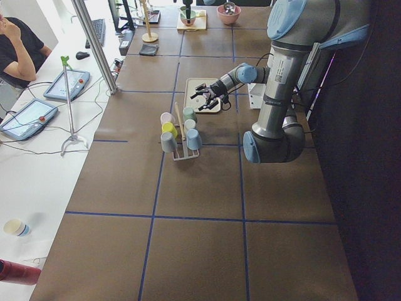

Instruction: Pick up and place green cup on tray

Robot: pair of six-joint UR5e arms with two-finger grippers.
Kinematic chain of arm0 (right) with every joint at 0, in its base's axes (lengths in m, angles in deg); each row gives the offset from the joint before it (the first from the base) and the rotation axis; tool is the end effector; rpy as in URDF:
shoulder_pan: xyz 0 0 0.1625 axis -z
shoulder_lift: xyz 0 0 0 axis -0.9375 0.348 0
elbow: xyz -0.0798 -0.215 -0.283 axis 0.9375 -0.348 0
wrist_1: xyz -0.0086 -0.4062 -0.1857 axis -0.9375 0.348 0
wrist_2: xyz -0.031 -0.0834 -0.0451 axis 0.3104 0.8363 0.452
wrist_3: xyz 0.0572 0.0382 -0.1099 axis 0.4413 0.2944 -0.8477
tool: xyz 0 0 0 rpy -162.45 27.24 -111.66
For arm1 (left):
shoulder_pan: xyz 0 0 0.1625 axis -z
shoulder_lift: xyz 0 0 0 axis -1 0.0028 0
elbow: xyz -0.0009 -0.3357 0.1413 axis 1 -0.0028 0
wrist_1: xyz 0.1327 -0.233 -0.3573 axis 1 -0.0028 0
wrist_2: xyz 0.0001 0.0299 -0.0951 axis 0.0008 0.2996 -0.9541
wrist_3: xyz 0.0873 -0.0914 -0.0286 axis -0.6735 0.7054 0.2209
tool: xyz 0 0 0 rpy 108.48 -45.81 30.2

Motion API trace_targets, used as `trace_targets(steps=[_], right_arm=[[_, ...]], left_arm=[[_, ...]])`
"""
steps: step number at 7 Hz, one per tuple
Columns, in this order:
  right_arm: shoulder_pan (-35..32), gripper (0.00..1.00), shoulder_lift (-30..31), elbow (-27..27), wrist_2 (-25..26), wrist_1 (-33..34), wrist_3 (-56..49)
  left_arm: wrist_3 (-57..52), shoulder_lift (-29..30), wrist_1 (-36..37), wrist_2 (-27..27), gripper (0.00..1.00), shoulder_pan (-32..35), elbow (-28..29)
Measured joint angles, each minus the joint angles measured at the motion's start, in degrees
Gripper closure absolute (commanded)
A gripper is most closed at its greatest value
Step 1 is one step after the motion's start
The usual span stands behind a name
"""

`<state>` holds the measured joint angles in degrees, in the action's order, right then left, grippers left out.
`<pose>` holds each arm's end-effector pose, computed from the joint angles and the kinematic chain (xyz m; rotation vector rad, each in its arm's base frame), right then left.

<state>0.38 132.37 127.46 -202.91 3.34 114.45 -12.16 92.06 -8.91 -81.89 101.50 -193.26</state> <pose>-0.1599 -0.5581 0.4313 0.0061 -0.7745 -0.0349 0.4842 -0.3453 0.2351 0.4357 -1.0871 1.9333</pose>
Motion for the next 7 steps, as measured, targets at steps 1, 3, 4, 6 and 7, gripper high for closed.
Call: trace_targets(steps=[1,3,4,6,7], right_arm=[[0.00,0.00,0.00,0.00,0.00,0.00,0.00],[0.00,0.00,0.02,0.00,0.00,0.00,0.00],[0.00,0.00,0.03,-0.03,0.00,0.00,0.00],[0.00,0.00,0.07,-0.07,0.00,0.00,0.00],[0.02,0.00,0.06,-0.09,0.00,0.00,0.00]], left_arm=[[1.17,0.04,-0.09,0.37,0.00,-0.09,1.85],[1.97,0.13,-0.85,1.85,0.00,-0.07,4.99],[2.04,0.21,-2.21,2.90,0.01,0.08,6.97],[2.05,0.29,-4.57,4.20,0.02,0.43,9.86],[2.04,0.28,-4.88,4.46,0.02,0.84,10.51]])
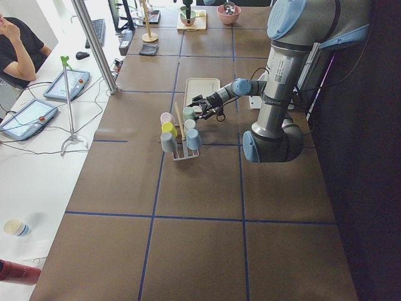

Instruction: Pick up and place green cup on tray

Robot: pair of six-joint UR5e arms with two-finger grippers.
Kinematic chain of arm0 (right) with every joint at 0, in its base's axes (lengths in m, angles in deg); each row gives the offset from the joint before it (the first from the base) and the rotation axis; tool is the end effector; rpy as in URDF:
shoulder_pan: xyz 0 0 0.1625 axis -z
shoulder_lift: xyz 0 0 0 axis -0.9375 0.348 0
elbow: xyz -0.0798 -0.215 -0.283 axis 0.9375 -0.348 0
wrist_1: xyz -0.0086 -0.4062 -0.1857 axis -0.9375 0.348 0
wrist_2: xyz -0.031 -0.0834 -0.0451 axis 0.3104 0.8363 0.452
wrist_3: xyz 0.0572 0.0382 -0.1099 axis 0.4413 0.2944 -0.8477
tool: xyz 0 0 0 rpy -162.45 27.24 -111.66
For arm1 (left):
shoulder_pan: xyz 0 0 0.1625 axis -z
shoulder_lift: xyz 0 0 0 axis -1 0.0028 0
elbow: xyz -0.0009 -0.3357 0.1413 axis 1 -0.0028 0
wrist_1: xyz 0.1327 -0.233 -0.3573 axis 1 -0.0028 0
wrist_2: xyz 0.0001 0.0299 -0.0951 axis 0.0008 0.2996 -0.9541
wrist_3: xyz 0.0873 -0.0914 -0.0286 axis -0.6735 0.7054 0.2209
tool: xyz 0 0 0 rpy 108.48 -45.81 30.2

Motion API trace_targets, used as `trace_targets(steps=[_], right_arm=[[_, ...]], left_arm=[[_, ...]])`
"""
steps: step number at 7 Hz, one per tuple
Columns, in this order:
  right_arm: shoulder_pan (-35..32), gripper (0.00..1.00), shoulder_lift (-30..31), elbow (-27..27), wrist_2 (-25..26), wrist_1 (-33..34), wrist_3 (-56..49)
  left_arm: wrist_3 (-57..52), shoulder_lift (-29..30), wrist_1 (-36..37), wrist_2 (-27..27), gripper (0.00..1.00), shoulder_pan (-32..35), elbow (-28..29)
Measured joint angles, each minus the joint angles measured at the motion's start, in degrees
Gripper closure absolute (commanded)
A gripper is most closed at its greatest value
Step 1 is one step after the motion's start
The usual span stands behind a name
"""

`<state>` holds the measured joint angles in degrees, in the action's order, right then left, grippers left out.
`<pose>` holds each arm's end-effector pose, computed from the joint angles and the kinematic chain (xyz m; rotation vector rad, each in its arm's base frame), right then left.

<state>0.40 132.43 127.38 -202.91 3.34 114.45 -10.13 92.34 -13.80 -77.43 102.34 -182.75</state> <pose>-0.1600 -0.5579 0.4326 0.0038 -0.7737 -0.0343 0.5242 -0.3679 0.2909 0.3728 -1.1990 1.9001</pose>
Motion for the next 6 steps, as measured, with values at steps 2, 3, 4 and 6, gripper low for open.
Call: trace_targets(steps=[2,3,4,6], right_arm=[[0.02,0.00,-0.06,0.00,0.00,0.00,0.02],[0.04,0.00,-0.06,0.00,0.00,0.00,0.06],[0.06,0.00,-0.07,0.00,0.00,0.00,0.08],[0.06,0.00,-0.07,0.00,0.00,0.00,0.09]], left_arm=[[0.01,-0.11,-0.11,0.12,0.06,0.73,0.95],[-0.02,-0.16,-0.08,0.13,0.08,0.89,1.45],[-0.04,-0.18,-0.04,0.15,0.18,1.06,1.68],[-0.13,-0.20,0.10,0.25,0.50,1.29,1.74]])
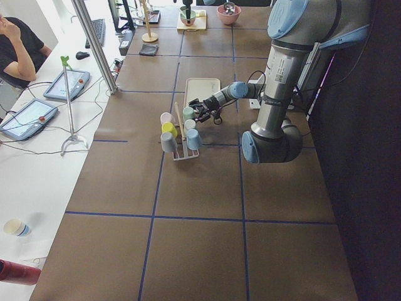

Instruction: Pick up and place green cup on tray

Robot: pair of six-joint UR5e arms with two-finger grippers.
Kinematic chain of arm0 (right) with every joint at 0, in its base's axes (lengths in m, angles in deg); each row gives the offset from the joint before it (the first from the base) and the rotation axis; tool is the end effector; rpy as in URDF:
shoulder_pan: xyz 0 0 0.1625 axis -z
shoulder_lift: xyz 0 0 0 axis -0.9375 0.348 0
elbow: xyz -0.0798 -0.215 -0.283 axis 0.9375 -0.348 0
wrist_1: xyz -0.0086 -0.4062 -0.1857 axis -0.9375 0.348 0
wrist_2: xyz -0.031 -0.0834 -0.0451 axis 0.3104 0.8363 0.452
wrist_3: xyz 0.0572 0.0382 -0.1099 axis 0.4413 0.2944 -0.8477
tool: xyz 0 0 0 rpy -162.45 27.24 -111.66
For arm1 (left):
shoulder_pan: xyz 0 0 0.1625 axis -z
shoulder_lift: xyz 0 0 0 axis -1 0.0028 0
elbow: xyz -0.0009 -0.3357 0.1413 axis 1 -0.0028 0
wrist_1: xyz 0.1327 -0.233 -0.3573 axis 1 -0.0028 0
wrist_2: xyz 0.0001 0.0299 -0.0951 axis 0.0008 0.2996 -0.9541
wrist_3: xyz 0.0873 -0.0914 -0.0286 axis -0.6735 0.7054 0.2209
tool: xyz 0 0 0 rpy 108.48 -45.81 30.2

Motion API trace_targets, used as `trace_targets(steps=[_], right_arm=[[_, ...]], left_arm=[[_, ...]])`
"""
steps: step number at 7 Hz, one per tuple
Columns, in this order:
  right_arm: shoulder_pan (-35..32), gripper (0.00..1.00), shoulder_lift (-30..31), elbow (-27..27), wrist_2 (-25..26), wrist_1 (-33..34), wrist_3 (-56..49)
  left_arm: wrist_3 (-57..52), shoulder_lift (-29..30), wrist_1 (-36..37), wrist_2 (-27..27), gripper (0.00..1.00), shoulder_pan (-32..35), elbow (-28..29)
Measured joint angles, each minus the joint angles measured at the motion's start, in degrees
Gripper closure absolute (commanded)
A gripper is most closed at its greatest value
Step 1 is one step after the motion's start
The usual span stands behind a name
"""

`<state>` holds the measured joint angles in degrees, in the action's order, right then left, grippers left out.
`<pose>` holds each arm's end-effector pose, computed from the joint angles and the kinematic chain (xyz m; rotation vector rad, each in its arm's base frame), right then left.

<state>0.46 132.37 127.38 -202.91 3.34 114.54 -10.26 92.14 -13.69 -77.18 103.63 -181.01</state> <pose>-0.1607 -0.5580 0.4320 0.0037 -0.7741 -0.0342 0.5209 -0.3811 0.3060 0.3218 -1.2188 1.8986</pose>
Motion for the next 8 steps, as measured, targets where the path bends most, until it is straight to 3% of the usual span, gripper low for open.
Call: trace_targets(steps=[1,2,8], right_arm=[[0.00,0.00,-0.03,0.04,0.00,0.00,0.03],[0.00,0.00,-0.10,0.12,-0.02,0.00,0.09],[0.00,0.00,-0.10,0.10,0.00,0.00,0.09]], left_arm=[[-0.08,0.00,0.09,0.10,0.64,0.15,-0.01],[-0.17,0.00,0.15,0.18,0.69,0.52,-0.11],[-0.42,-0.50,2.00,0.31,0.69,2.09,-6.13]])
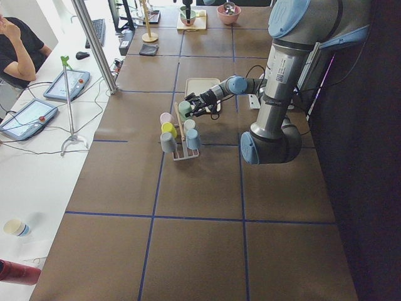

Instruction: Pick up and place green cup on tray

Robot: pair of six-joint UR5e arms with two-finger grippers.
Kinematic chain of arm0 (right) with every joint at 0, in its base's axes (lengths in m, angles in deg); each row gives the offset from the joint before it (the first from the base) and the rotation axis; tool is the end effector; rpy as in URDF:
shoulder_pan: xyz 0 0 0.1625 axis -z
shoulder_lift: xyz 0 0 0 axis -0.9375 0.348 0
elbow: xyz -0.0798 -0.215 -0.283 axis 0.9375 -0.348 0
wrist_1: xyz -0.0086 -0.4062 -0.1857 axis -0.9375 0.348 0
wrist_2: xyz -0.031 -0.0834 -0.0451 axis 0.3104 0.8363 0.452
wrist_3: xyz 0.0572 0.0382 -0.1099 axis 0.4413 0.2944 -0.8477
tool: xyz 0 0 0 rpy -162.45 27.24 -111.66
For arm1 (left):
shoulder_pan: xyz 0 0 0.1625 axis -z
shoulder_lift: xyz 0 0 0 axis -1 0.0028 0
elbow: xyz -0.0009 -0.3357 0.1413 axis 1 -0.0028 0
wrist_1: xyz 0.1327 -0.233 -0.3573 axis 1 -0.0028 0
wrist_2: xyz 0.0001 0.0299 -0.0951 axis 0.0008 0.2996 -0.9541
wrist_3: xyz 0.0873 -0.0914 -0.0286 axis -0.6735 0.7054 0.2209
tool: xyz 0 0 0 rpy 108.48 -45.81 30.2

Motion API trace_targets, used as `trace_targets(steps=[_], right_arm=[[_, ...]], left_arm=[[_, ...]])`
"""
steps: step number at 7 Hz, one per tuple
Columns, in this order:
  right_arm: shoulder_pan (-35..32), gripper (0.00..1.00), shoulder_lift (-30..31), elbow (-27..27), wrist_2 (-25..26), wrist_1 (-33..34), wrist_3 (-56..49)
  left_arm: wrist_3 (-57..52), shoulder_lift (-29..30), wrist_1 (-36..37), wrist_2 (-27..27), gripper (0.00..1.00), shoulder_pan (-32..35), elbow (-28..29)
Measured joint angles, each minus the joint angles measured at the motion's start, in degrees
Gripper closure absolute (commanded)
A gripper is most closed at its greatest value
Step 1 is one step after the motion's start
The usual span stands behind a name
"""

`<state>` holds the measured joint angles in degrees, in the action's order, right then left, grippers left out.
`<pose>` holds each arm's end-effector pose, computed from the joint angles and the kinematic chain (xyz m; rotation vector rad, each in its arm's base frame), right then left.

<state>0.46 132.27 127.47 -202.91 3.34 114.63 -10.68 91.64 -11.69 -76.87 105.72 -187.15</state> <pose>-0.1608 -0.5583 0.4302 0.0061 -0.7752 -0.0339 0.4821 -0.3933 0.2677 0.3592 -1.2009 1.8392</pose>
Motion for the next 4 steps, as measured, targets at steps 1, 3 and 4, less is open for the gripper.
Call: trace_targets(steps=[1,3,4], right_arm=[[0.00,0.00,0.00,-0.01,0.00,0.00,0.00],[0.00,0.00,0.01,0.01,0.00,0.00,0.00],[0.00,0.00,0.01,0.04,0.00,0.00,0.00]], left_arm=[[0.04,-0.07,1.86,0.00,0.69,0.01,-2.20],[0.04,-0.52,4.87,0.01,0.69,0.11,-7.14],[0.01,-1.10,5.42,0.01,0.71,0.29,-9.83]])
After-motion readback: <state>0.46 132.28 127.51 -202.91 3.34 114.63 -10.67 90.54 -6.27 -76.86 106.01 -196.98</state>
